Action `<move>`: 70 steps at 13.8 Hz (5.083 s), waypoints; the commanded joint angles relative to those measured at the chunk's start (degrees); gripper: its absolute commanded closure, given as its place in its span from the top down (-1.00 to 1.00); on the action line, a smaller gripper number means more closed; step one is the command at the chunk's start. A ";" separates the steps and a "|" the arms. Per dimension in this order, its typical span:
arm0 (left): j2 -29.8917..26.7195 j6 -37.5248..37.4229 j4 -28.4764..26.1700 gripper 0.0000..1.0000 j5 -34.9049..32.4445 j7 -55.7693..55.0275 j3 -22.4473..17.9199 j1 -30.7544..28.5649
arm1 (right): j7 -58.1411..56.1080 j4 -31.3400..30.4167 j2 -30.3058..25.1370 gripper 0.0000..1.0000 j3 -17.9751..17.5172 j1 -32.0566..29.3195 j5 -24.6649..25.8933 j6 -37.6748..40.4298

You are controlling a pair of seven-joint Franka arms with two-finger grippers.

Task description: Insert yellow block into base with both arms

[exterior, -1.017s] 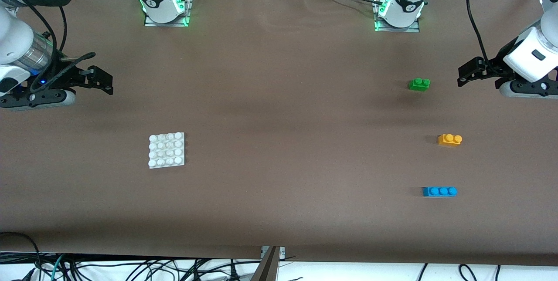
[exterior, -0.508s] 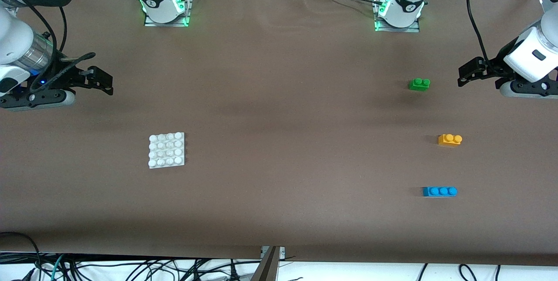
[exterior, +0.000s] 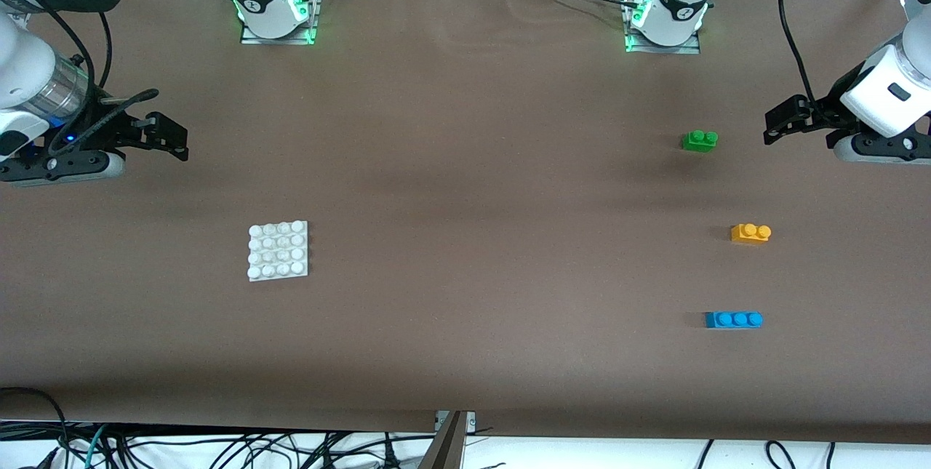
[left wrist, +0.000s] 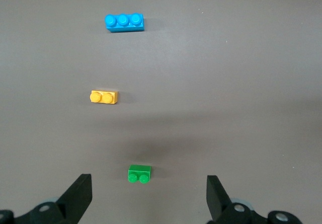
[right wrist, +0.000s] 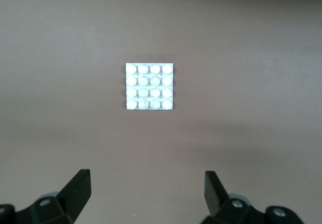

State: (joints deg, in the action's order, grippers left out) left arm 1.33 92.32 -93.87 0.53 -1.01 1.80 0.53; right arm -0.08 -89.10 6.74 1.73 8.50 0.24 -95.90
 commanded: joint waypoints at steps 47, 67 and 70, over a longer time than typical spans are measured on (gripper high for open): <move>0.87 -0.83 1.85 1.00 -0.27 0.22 0.75 -0.09 | -6.33 -17.95 27.44 0.99 -0.24 -2.79 -10.79 -51.05; 0.87 -0.92 1.85 1.00 -0.09 -1.62 0.75 0.35 | -5.98 -18.48 30.00 0.50 -1.20 -1.55 -10.88 -54.92; 0.87 -0.92 1.85 1.00 -0.09 -1.36 0.75 0.35 | -5.81 -18.39 29.91 0.39 -1.64 -1.12 -10.88 -54.75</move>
State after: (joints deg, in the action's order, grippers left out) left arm 1.37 92.32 -93.81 0.53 -2.08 2.52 0.78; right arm -5.38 -108.03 35.87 0.72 6.96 -9.46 -150.16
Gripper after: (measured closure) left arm 0.000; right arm 0.304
